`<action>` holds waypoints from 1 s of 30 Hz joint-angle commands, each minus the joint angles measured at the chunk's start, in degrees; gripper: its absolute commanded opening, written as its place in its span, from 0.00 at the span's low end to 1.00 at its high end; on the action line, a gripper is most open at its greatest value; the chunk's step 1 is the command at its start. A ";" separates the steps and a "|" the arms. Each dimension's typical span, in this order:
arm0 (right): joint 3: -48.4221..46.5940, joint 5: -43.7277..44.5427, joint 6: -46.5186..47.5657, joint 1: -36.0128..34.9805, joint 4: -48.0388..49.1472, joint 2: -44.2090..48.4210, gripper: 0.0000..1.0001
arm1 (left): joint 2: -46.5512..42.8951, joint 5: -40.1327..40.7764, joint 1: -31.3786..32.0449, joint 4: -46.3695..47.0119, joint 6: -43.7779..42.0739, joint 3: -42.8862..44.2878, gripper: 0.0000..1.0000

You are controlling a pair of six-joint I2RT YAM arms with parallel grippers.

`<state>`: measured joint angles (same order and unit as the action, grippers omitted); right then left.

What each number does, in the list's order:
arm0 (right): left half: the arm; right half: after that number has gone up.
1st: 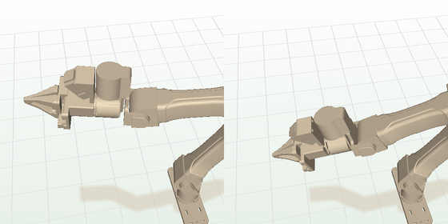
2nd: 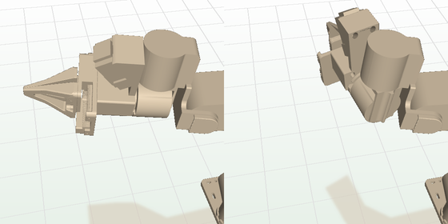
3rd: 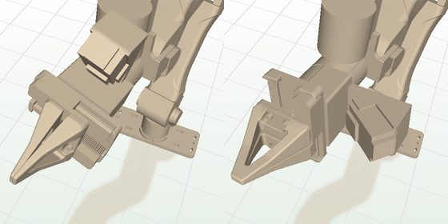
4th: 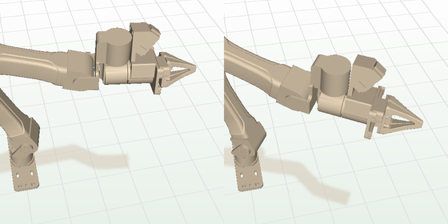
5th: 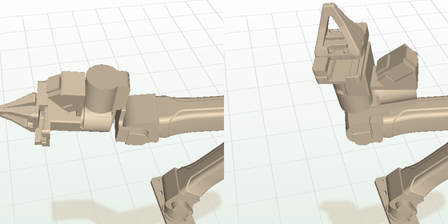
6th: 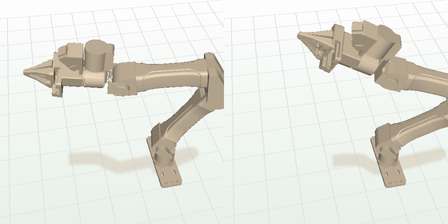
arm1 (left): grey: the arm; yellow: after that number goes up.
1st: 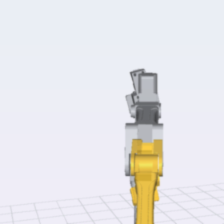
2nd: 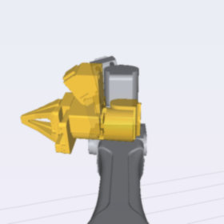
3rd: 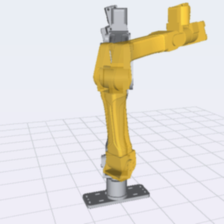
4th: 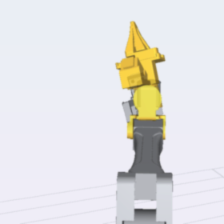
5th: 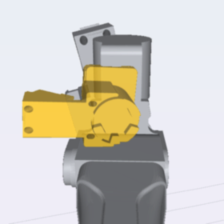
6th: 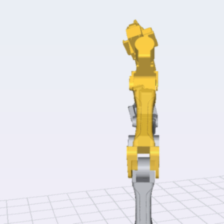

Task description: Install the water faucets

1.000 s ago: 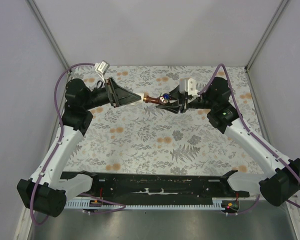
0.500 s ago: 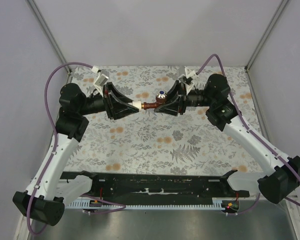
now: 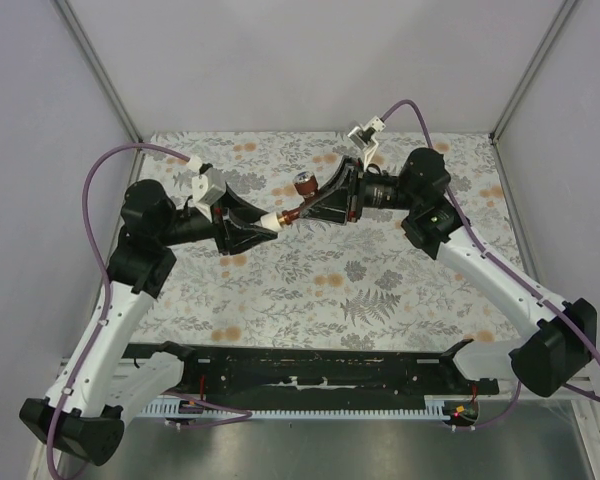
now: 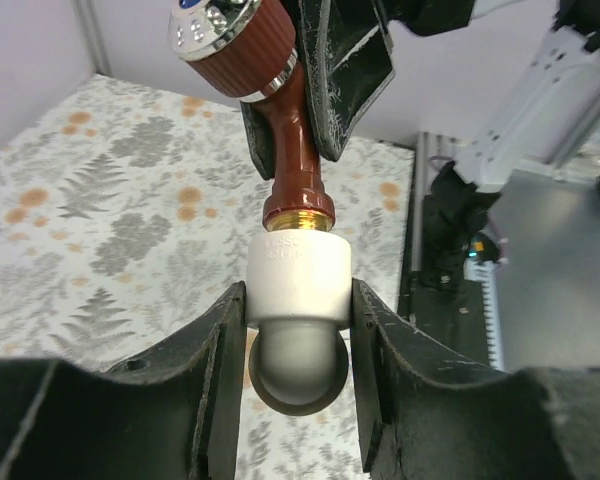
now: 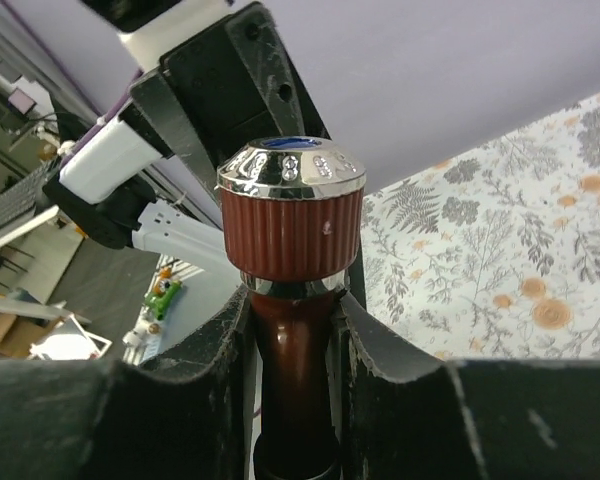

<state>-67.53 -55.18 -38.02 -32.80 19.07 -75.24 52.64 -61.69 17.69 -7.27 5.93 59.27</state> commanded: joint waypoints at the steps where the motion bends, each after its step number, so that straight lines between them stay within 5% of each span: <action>1: 0.29 4.19 -6.36 -1.22 -8.50 -0.43 0.00 | -2.10 6.12 1.55 -0.63 -13.56 0.33 0.02; 7: 1.61 8.86 -10.22 -1.39 -13.27 -0.52 0.00 | -6.14 21.85 4.10 -2.05 -20.86 -3.71 0.02; 16: 3.54 12.11 -21.47 -2.62 -14.23 -3.42 0.00 | -15.28 56.20 22.54 -1.80 -35.28 -13.02 0.02; 23: 4.95 16.06 -25.17 -4.12 -20.13 -4.21 0.00 | -15.91 72.31 31.34 0.76 -44.07 -17.78 0.02; 30: 6.18 20.37 -26.05 -3.94 -17.31 -3.25 0.41 | -17.48 76.80 32.58 4.80 -41.19 -20.76 0.02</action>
<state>-61.63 -38.28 -62.46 -36.64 0.95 -79.59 37.45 5.91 50.61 -12.01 -34.17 38.98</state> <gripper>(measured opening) 0.357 0.465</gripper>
